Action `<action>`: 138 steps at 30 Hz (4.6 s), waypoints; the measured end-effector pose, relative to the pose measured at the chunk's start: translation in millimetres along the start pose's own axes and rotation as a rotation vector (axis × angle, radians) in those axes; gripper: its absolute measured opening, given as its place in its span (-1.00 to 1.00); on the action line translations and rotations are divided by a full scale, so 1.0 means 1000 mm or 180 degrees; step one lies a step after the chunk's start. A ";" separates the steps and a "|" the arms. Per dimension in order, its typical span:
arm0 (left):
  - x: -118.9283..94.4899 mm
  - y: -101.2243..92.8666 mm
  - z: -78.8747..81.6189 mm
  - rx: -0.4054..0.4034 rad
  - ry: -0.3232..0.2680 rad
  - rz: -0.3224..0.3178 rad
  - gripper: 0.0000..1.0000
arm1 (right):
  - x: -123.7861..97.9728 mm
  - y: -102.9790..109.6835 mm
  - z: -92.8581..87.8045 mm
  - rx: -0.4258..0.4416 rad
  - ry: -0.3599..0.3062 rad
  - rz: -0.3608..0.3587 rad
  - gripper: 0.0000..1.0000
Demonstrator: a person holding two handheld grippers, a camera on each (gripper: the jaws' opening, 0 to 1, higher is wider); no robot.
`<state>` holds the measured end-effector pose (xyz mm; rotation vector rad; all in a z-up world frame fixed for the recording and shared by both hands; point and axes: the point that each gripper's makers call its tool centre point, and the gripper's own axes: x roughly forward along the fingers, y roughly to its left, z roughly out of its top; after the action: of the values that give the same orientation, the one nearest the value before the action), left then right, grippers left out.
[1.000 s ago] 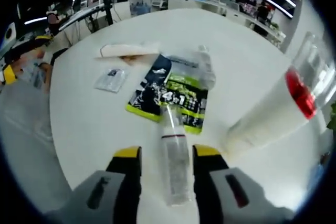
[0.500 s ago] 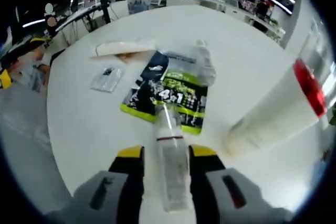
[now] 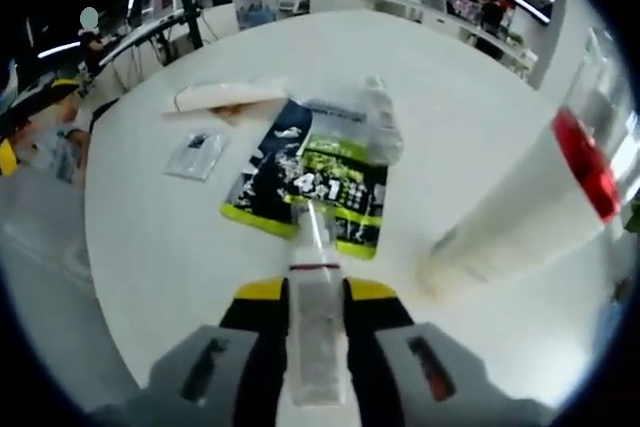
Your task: Arrange the skincare products in the storage area until every visible bottle or jar stands upright without overlapping.
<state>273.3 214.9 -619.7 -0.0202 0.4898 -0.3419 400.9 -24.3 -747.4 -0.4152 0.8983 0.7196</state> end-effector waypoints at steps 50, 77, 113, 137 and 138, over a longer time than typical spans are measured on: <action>-0.004 -0.030 0.004 0.0388 0.0087 -0.0274 0.74 | -0.186 0.066 0.111 0.2111 -0.2971 0.0893 -0.60; -0.013 -0.157 0.167 -0.1116 -0.0716 -0.1744 0.69 | -0.246 0.121 0.131 0.0387 -0.2986 0.0090 -0.60; -0.019 -0.173 0.167 -0.0735 -0.0764 -0.2662 -0.68 | -0.246 0.145 0.141 0.0055 -0.2894 0.0794 -0.52; -0.087 -0.187 0.178 0.0537 -0.0844 -0.4142 -0.68 | -0.278 0.202 0.142 -0.0190 -0.2824 0.2170 -0.59; -0.084 -0.188 0.179 0.0526 -0.0859 -0.4115 -0.68 | -0.278 0.196 0.143 -0.0174 -0.2851 0.2077 -0.59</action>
<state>227.4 54.1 -403.9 -0.2250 0.1150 -1.6217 224.5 90.2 -444.0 0.1898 0.1347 1.3787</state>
